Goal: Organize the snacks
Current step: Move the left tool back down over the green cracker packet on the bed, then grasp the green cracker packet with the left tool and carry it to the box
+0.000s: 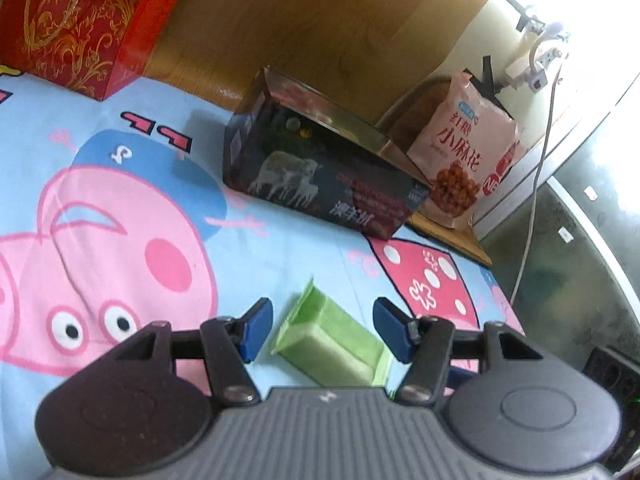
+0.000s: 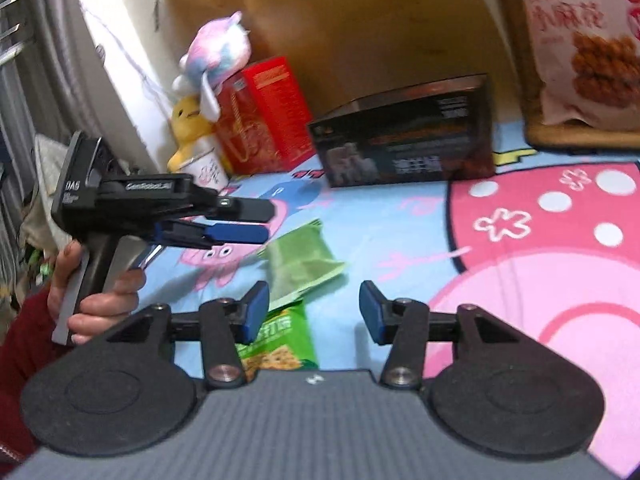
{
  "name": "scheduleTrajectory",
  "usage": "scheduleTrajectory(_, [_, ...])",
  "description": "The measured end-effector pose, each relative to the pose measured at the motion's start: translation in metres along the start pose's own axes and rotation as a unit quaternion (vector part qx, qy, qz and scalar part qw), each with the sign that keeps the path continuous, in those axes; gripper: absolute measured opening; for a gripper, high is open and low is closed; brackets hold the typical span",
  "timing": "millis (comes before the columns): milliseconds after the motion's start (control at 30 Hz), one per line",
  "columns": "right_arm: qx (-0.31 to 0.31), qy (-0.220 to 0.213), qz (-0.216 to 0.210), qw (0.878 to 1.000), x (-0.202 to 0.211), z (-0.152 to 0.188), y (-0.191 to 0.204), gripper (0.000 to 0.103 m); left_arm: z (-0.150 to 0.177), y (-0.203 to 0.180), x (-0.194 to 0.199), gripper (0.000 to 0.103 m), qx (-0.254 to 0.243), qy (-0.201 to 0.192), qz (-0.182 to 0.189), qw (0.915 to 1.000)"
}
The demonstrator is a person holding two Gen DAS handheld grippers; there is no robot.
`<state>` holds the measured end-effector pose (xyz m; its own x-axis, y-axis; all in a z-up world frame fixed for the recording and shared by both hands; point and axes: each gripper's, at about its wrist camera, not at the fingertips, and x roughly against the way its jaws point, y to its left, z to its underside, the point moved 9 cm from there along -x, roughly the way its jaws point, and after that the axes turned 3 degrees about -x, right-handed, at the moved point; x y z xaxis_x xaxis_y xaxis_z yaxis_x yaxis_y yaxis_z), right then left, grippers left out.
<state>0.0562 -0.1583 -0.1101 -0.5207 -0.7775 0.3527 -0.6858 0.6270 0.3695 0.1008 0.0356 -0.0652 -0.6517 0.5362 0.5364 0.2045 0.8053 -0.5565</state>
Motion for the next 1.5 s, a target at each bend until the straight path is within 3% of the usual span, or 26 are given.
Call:
scheduleTrajectory(167, [0.043, 0.047, 0.011, 0.998, -0.038, 0.008, 0.016, 0.053, 0.014, -0.004, -0.009, 0.055, -0.004, 0.011, -0.001, 0.9999])
scheduleTrajectory(233, [0.096, 0.040, 0.028, 0.994, -0.052, 0.007, 0.026, 0.051, 0.016, -0.010, -0.009, 0.048, -0.015, 0.016, -0.007, 0.9997])
scheduleTrajectory(333, [0.123, 0.041, 0.056, 0.990, -0.066, -0.001, 0.027, 0.024, 0.011, -0.019, -0.007, 0.045, 0.003, 0.018, 0.027, 0.9995])
scheduleTrajectory(367, [0.117, 0.042, 0.045, 0.991, -0.069, -0.005, 0.025, 0.006, 0.007, -0.022, -0.006, 0.039, 0.000, 0.015, 0.031, 0.9994])
scheduleTrajectory(400, [0.109, 0.041, 0.035, 0.993, -0.070, -0.008, 0.024, 0.005, 0.001, -0.027, -0.005, 0.033, -0.007, 0.012, 0.038, 0.9992])
scheduleTrajectory(600, [0.141, -0.016, 0.058, 0.988, -0.062, -0.046, 0.019, 0.005, -0.029, -0.045, -0.016, 0.032, -0.037, -0.002, 0.041, 0.9985])
scheduleTrajectory(667, [0.139, -0.012, 0.054, 0.989, -0.057, -0.049, 0.014, 0.009, -0.034, -0.042, -0.018, 0.033, -0.034, -0.005, 0.039, 0.9987])
scheduleTrajectory(800, [0.106, -0.014, 0.032, 0.994, -0.028, -0.041, -0.004, 0.014, -0.040, -0.027, -0.024, 0.045, -0.020, -0.007, 0.029, 0.9994])
scheduleTrajectory(933, [0.086, -0.005, 0.091, 0.992, -0.012, -0.021, -0.035, 0.036, -0.036, -0.018, -0.039, 0.047, 0.004, 0.023, 0.044, 0.9987])
scheduleTrajectory(1067, [0.059, 0.005, 0.095, 0.994, -0.007, -0.010, -0.045, 0.050, -0.028, -0.024, -0.044, 0.054, -0.006, 0.036, 0.048, 0.9982])
scheduleTrajectory(1300, [0.107, 0.022, 0.080, 0.991, -0.027, -0.010, -0.030, 0.052, -0.016, -0.023, -0.034, 0.057, -0.006, 0.048, 0.045, 0.9978])
scheduleTrajectory(1500, [0.066, 0.035, 0.044, 0.996, -0.018, -0.007, -0.027, 0.056, 0.007, -0.024, -0.021, 0.052, -0.013, 0.077, 0.050, 0.9957])
